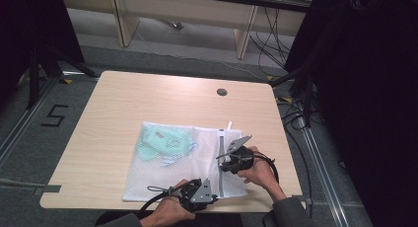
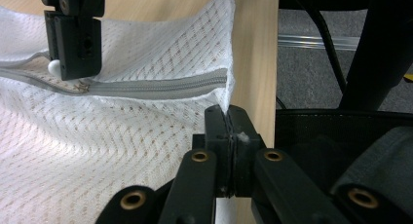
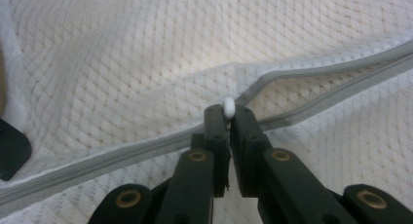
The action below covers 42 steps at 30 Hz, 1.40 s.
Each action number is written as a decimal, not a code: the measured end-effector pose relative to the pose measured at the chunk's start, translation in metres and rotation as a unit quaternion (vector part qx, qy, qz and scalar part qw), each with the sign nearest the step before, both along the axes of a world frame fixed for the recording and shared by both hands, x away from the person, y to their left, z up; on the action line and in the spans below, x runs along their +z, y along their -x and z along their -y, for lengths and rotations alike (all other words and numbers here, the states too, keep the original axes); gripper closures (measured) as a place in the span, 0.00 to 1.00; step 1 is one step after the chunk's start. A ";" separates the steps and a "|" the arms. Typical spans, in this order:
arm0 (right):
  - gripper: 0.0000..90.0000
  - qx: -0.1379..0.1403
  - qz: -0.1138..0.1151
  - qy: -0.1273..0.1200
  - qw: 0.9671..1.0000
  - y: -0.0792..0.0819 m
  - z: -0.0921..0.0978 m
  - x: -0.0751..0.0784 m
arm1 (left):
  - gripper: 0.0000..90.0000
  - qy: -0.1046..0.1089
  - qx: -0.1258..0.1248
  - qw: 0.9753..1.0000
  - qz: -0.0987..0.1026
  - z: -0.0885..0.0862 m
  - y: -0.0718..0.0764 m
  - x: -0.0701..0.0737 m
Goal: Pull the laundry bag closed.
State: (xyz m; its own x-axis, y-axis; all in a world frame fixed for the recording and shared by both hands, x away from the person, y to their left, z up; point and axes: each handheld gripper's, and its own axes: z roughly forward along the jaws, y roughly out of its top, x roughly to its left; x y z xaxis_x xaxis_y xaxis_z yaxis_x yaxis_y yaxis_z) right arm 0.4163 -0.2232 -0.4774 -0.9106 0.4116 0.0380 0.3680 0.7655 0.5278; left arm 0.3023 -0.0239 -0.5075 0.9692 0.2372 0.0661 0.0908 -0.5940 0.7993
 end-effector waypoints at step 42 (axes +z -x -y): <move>0.96 -0.013 0.000 -0.002 1.000 -0.017 -0.004 0.000 | 0.99 0.002 0.005 1.000 0.000 -0.002 -0.001 0.001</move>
State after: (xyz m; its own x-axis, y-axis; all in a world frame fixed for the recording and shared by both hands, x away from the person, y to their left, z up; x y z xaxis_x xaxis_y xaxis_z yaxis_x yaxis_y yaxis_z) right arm 0.4333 -0.2189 -0.4774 -0.8994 0.4352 0.0399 0.3880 0.7532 0.5311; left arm 0.3038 -0.0219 -0.5061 0.9670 0.2463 0.0646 0.0967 -0.5898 0.8017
